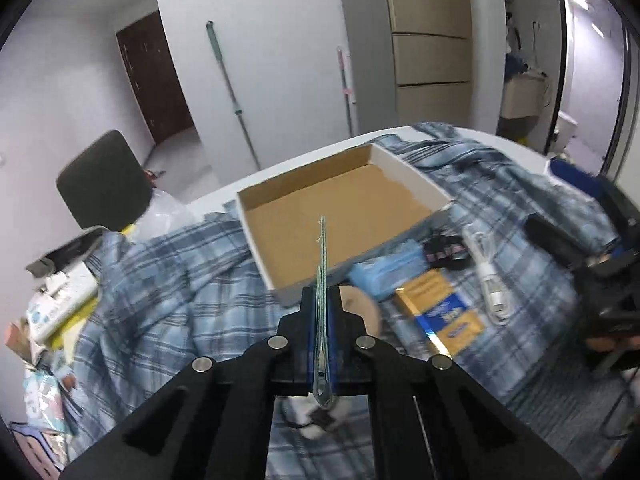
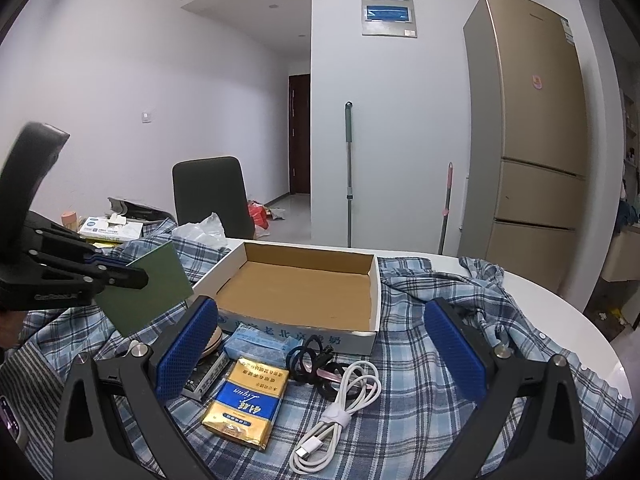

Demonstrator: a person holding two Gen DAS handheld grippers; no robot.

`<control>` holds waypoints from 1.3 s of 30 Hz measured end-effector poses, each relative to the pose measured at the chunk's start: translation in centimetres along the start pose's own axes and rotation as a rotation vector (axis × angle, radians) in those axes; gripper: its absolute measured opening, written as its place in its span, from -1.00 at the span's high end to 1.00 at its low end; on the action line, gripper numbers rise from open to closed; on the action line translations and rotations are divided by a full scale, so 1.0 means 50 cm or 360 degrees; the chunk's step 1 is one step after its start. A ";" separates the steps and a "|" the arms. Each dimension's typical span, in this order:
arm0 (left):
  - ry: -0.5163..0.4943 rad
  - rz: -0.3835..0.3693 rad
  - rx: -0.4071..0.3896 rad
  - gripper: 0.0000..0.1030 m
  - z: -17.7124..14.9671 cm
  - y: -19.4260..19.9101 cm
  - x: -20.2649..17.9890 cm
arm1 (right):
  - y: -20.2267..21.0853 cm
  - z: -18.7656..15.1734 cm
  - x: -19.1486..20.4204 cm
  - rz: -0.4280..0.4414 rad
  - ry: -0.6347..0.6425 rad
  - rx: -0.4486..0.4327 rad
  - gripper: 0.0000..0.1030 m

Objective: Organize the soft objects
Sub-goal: 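Lift the green card with the left gripper while the right gripper grasps the gold cigarette pack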

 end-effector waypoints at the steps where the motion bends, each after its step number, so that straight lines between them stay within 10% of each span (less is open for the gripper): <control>1: 0.0002 -0.0002 -0.0001 0.89 -0.001 0.001 -0.005 | -0.001 0.000 0.000 0.0000 0.0000 0.0003 -1.00; 24: 0.0158 -0.0157 0.0210 0.84 -0.088 -0.121 -0.023 | -0.014 -0.013 0.013 0.0004 0.0053 0.0066 -1.00; 34: 0.0271 -0.0095 -0.0367 0.84 -0.058 -0.008 0.022 | -0.057 -0.025 -0.014 -0.0066 -0.0092 0.0305 -1.00; 39: 0.0294 -0.0053 -0.0538 0.84 -0.050 0.036 0.040 | -0.106 -0.057 0.017 0.0165 -0.0287 0.0608 -0.83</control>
Point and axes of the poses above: each gripper's, at about its wrist camera, not at the fingertips, and y roughly against the way its jaws point, x to its left, z to its top, the point moved 6 cm from there along -y, roughly the way its jaws point, and after that the axes turned 1 degree about x, right-handed, at the moved point
